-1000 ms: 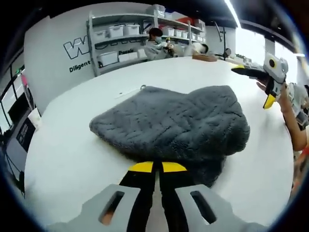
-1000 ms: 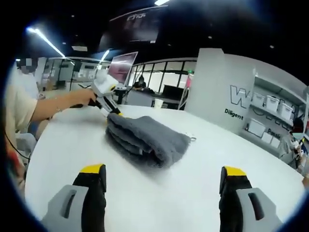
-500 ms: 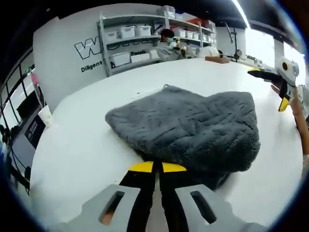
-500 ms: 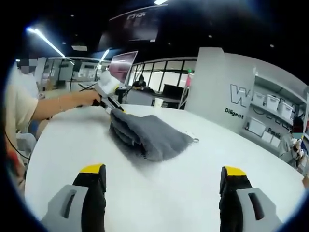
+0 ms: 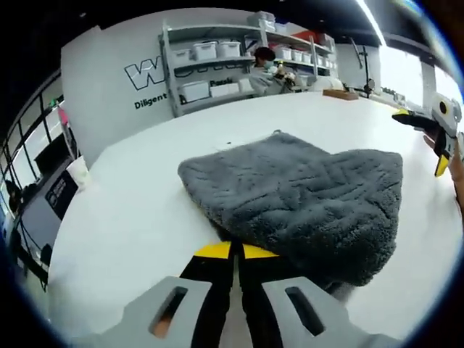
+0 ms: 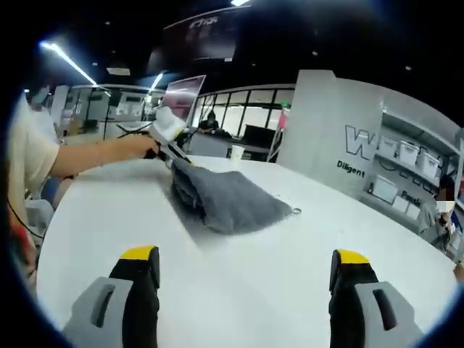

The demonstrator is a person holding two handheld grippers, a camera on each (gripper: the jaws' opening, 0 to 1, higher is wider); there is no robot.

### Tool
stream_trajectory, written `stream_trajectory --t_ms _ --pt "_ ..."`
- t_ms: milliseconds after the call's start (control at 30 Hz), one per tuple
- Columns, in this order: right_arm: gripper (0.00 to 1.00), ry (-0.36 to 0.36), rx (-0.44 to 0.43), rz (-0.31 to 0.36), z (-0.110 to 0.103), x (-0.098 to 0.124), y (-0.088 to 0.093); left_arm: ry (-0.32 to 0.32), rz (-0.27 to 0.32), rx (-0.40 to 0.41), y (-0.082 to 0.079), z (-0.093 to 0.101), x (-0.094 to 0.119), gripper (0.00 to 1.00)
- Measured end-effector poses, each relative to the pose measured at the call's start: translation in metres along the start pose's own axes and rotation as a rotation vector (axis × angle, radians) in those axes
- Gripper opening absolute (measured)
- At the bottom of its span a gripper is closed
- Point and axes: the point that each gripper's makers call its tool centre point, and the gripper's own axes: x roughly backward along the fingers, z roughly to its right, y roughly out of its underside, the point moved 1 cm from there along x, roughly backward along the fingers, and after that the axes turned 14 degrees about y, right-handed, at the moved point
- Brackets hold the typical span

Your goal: Open the folded towel by lifting each exposed corner and separating the folded layers until the towel lies flat within the target outline without major curled edges

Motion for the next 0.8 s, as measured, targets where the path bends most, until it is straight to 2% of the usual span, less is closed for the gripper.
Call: stream_trajectory --t_ms 367,433,533,600,700,800 --pt "0.98 0.001 0.0 -0.003 0.0 0.0 0.0 0.0 0.009 -0.015 -0.002 -0.002 0.002 0.02" --pt "0.99 -0.002 0.003 -0.004 -0.001 -0.001 0.001 -0.044 -0.007 -0.056 -0.003 -0.007 0.007 0.01" --pt "0.99 -0.005 0.003 -0.009 -0.002 -0.001 0.001 -0.064 0.032 -0.056 -0.011 -0.011 0.02 0.03" --pt "0.99 -0.003 -0.001 -0.011 -0.001 -0.002 0.002 -0.096 0.092 -0.038 -0.019 -0.02 0.034 0.07" --pt "0.98 0.0 -0.005 -0.013 0.0 -0.002 0.003 -0.112 0.1 -0.035 -0.019 -0.025 0.051 0.13" --pt "0.98 0.001 -0.001 -0.016 -0.001 -0.002 0.003 -0.105 0.141 -0.01 -0.019 -0.022 0.067 0.22"
